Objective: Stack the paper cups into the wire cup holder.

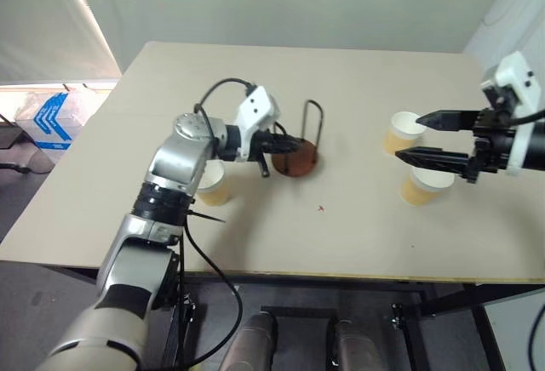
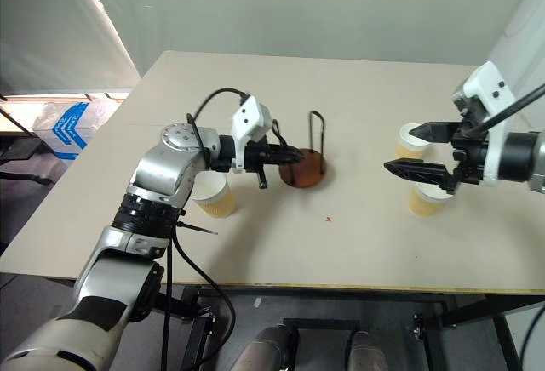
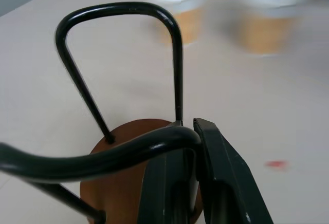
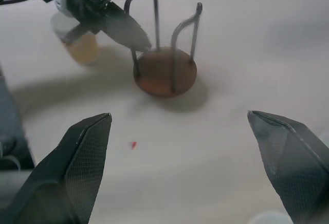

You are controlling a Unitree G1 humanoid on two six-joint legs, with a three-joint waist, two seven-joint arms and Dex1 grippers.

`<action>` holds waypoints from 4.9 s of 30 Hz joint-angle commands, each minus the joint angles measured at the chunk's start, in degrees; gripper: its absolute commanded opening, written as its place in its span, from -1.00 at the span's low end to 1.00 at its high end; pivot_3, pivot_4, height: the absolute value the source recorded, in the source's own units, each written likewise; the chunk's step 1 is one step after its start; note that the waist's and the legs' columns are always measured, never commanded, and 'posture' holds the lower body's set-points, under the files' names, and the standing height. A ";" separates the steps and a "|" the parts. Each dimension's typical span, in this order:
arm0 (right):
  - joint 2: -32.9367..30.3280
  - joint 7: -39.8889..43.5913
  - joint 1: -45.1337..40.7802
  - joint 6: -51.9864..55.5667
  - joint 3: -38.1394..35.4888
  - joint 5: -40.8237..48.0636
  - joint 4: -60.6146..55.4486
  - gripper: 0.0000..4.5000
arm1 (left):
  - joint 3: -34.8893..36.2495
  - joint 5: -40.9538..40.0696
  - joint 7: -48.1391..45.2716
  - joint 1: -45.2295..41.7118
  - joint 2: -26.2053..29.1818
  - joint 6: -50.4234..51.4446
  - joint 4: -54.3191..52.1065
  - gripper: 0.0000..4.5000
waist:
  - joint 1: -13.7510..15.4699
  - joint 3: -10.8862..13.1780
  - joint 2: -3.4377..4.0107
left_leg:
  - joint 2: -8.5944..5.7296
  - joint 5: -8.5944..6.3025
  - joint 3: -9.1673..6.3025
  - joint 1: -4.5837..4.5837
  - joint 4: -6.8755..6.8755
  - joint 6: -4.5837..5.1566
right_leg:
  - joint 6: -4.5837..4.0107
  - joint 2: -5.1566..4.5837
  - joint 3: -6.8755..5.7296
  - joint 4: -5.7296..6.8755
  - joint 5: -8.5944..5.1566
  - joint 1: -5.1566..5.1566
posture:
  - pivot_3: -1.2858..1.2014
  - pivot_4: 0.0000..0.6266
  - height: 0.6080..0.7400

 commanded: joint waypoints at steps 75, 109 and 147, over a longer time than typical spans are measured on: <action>21.62 16.84 -41.75 -62.26 43.58 -64.68 81.06 1.00 | 3.75 0.04 -1.58 4.63 14.69 0.60 -17.73 0.74 | -1.67 0.01 0.14 | 0.15 -0.79 -0.09 0.08 0.52 0.48 | -0.56 0.00 -0.10 0.20 0.19 -0.04 | 0.03 -0.52 1.00; 19.20 24.75 -35.55 -61.63 33.06 -64.67 63.49 -0.98 | 2.35 -0.45 -2.89 6.64 17.65 0.54 -19.50 0.76 | -1.44 0.04 0.17 | 0.22 -0.92 -0.14 0.20 -0.14 -0.27 | -1.03 0.00 -0.28 0.20 -0.01 -0.13 | 0.03 -0.52 1.00; 8.93 38.42 -26.21 -39.11 36.76 -50.36 4.81 -0.82 | 1.08 1.25 -4.26 5.18 17.77 -1.60 -17.55 0.76 | -2.37 0.03 0.15 | 0.17 -0.12 -0.26 0.32 -0.19 0.12 | -1.02 0.06 -0.25 0.23 0.03 -0.05 | 0.03 -0.52 1.00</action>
